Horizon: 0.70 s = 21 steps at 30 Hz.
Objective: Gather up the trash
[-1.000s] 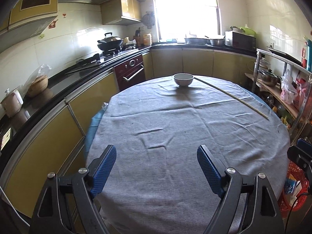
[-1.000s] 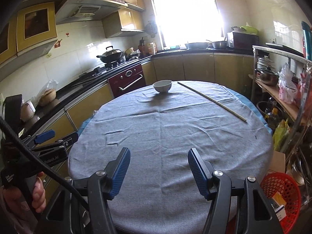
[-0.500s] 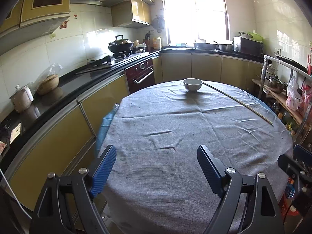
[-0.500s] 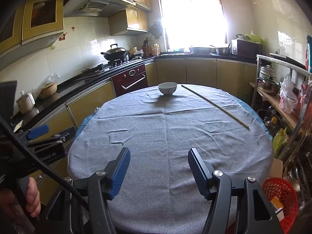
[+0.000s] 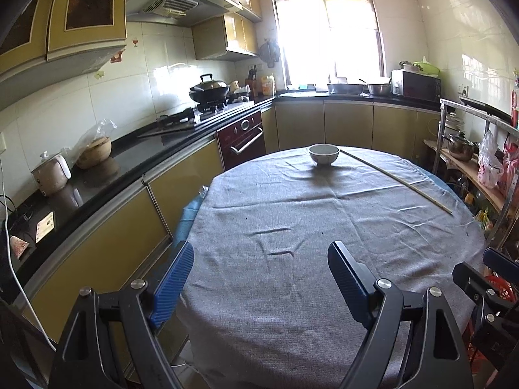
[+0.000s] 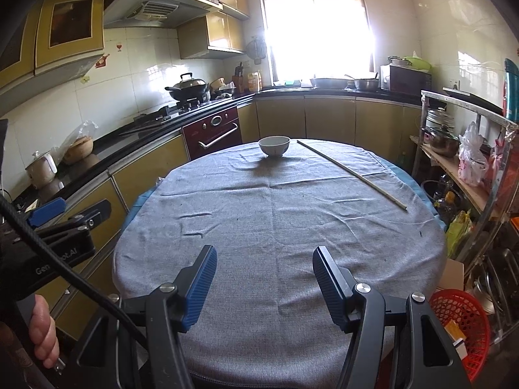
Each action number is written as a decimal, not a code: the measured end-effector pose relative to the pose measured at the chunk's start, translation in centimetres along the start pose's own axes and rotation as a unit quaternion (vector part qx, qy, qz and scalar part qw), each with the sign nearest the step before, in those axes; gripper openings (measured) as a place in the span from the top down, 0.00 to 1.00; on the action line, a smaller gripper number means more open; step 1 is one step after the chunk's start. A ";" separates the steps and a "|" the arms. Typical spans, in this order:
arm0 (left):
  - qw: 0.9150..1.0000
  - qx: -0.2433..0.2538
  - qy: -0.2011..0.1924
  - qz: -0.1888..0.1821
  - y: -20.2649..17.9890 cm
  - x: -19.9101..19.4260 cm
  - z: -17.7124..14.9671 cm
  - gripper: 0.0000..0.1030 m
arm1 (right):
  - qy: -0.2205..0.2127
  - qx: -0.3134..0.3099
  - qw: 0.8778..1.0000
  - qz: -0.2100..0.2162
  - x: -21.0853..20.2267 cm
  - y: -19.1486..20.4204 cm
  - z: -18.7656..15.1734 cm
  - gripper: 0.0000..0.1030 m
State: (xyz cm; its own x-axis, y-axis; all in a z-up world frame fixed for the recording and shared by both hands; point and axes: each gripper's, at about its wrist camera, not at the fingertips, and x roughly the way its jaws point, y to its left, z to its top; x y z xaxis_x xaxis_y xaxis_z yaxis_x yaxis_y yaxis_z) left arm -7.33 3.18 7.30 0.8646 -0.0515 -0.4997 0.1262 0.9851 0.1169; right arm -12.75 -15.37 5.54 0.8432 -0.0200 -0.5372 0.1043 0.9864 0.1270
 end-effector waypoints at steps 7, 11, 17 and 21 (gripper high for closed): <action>1.000 0.000 -0.014 0.002 -0.1 -1.3 0.2 0.17 | -0.010 -0.002 1.000 -0.003 -1.1 0.1 0.1 0.36; 1.000 -0.001 -0.013 0.004 0.0 -1.0 0.2 0.17 | -0.010 -0.002 1.000 -0.002 -1.1 0.3 0.1 0.36; 1.000 -0.005 -0.009 0.007 0.2 -0.9 -0.1 0.17 | -0.009 -0.007 1.000 -0.004 -1.0 0.5 0.0 0.36; 1.000 -0.005 -0.012 0.007 0.2 -1.1 -0.1 0.17 | -0.012 -0.010 1.000 -0.006 -1.1 0.6 0.0 0.36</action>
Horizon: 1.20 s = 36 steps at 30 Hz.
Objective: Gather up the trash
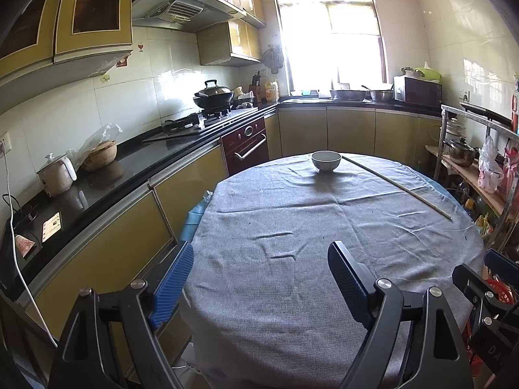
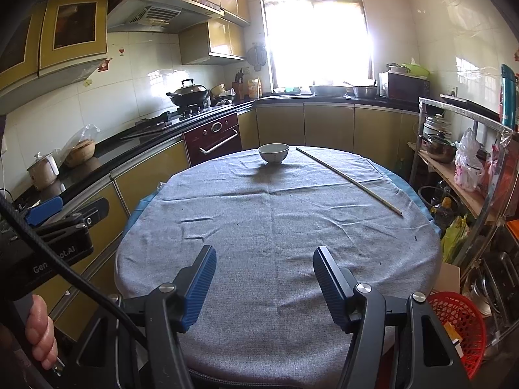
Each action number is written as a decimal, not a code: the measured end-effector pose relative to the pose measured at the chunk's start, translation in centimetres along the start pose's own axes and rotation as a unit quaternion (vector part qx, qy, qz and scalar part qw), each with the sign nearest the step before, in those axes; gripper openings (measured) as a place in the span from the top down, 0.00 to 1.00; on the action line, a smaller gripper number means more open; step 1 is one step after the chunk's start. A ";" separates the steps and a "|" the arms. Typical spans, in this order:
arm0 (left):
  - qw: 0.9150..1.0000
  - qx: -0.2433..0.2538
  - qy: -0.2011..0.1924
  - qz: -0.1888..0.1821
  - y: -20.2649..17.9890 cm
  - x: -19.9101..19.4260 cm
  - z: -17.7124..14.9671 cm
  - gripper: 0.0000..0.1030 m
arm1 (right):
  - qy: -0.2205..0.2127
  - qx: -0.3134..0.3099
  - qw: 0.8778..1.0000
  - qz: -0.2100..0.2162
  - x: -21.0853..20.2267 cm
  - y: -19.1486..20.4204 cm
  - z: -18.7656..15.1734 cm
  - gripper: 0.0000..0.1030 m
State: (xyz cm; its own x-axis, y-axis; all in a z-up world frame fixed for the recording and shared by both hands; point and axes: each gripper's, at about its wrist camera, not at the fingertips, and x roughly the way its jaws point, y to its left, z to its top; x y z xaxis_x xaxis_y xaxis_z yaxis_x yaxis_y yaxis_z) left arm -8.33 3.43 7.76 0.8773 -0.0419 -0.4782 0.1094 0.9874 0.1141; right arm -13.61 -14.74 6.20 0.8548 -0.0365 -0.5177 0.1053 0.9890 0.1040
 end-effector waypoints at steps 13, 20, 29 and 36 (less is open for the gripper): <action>1.000 -0.007 0.000 0.000 0.3 -0.2 0.0 0.17 | 0.003 -0.008 1.000 -0.003 0.1 0.4 0.0 0.34; 1.000 -0.006 0.000 -0.002 0.3 -0.3 0.0 0.17 | 0.000 -0.006 1.000 -0.005 -0.1 0.2 0.2 0.34; 1.000 -0.008 0.001 -0.006 0.4 -0.5 0.2 0.17 | -0.003 -0.004 1.000 -0.008 -0.2 0.2 0.4 0.34; 1.000 -0.009 0.001 -0.005 0.5 -0.5 0.2 0.17 | -0.004 -0.003 1.000 -0.009 -0.3 0.1 0.5 0.34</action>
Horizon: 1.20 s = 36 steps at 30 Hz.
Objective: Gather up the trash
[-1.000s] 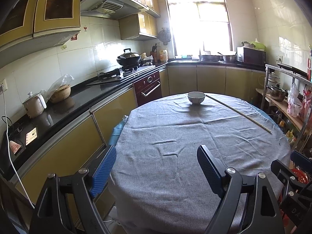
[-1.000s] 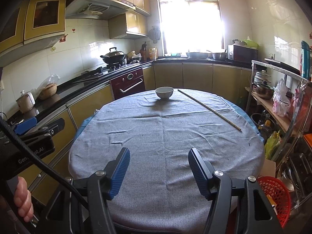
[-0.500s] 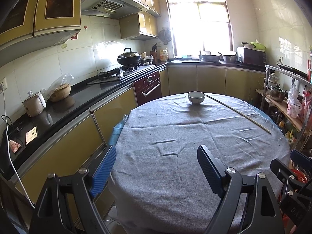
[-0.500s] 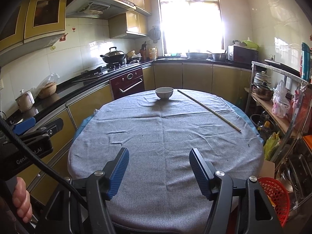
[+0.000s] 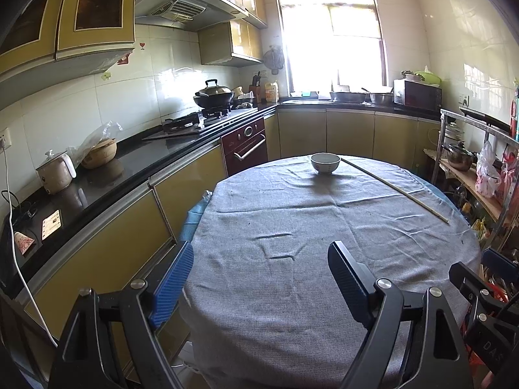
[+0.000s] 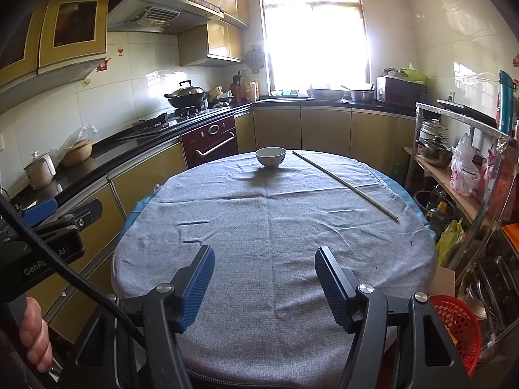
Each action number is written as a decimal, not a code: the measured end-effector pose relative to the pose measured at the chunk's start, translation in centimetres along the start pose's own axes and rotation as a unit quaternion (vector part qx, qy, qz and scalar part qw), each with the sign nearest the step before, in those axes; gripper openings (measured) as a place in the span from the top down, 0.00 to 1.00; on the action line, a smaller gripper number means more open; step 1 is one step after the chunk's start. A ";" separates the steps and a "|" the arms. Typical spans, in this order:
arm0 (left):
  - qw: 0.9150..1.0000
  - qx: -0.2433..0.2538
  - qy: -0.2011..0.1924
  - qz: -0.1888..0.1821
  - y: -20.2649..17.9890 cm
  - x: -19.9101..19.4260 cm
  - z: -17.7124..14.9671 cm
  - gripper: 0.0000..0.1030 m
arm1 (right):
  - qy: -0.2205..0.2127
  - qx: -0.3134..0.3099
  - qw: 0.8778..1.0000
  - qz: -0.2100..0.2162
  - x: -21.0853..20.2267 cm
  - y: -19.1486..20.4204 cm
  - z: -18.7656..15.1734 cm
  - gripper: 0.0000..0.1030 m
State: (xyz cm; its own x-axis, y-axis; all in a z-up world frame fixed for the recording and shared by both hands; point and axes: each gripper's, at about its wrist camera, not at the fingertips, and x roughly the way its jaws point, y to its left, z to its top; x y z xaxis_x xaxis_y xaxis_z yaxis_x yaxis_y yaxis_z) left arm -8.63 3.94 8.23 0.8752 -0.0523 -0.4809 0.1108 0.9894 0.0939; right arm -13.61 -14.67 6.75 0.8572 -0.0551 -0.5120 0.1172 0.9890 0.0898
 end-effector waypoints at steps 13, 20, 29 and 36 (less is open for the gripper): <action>1.000 0.000 0.005 -0.003 0.0 0.2 -0.2 0.17 | 0.000 0.001 1.000 -0.003 0.0 0.1 -0.3 0.34; 1.000 -0.002 0.007 -0.004 0.1 0.2 -0.4 0.17 | 0.000 0.003 1.000 -0.004 0.1 0.1 -0.3 0.34; 1.000 -0.004 0.010 -0.003 0.1 0.4 -0.5 0.17 | -0.001 0.003 1.000 -0.005 0.0 0.1 -0.4 0.34; 1.000 -0.005 0.011 -0.004 0.2 0.4 -0.5 0.17 | 0.000 0.002 1.000 -0.005 0.0 0.2 -0.4 0.34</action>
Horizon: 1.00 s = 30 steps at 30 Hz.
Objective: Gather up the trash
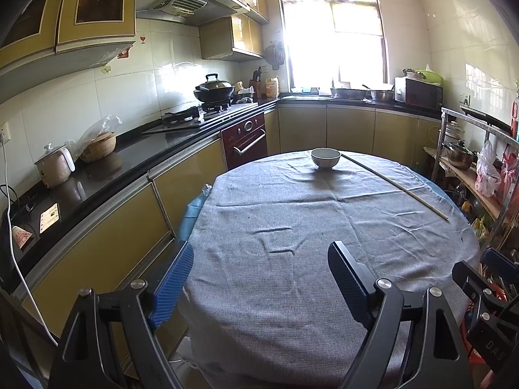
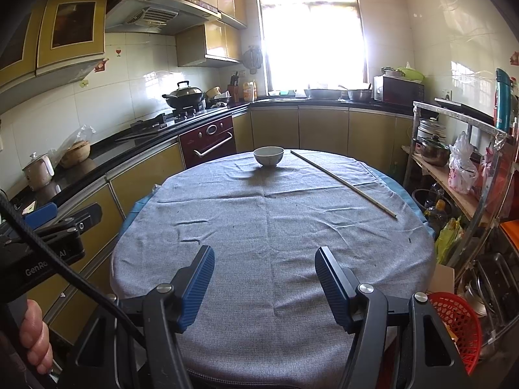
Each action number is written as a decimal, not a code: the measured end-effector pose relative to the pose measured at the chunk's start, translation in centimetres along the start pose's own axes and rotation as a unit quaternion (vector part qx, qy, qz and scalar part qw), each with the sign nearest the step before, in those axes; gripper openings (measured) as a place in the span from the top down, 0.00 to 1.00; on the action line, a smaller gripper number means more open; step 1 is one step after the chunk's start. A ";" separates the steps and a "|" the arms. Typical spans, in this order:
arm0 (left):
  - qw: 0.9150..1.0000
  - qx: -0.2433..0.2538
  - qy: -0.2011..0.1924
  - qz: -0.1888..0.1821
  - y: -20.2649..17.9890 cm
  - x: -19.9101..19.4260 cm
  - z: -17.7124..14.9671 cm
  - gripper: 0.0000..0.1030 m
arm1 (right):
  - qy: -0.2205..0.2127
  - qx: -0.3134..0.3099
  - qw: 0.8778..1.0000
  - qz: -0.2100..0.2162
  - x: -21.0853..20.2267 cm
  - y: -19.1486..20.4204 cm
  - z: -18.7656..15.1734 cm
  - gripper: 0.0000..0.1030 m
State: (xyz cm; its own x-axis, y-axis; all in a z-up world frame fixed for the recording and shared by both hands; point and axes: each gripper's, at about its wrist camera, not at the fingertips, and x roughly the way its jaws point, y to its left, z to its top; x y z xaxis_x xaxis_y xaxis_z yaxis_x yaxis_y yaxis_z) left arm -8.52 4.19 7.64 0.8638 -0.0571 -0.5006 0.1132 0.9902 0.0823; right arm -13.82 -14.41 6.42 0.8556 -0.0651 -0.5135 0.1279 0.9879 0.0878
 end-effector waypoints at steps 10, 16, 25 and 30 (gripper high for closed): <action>1.000 0.003 0.001 -0.002 -0.1 0.0 0.0 0.17 | 0.000 0.003 1.000 -0.001 -0.1 0.1 -0.1 0.34; 1.000 0.001 0.002 -0.002 -0.1 0.1 0.0 0.17 | -0.001 0.001 1.000 -0.002 -0.1 0.2 0.0 0.34; 1.000 0.001 0.003 -0.003 0.0 0.1 0.0 0.17 | -0.003 0.000 1.000 -0.003 -0.1 0.3 -0.1 0.34; 1.000 0.002 0.002 -0.003 -0.1 0.1 -0.1 0.17 | -0.003 0.000 1.000 -0.003 -0.1 0.3 -0.1 0.34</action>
State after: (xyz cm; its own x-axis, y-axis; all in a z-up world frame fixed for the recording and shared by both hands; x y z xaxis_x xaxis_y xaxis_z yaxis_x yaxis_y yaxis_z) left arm -8.49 4.15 7.51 0.8610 -0.0622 -0.5047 0.1197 0.9894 0.0823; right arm -13.92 -14.11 6.44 0.8581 -0.0721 -0.5084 0.1333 0.9874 0.0850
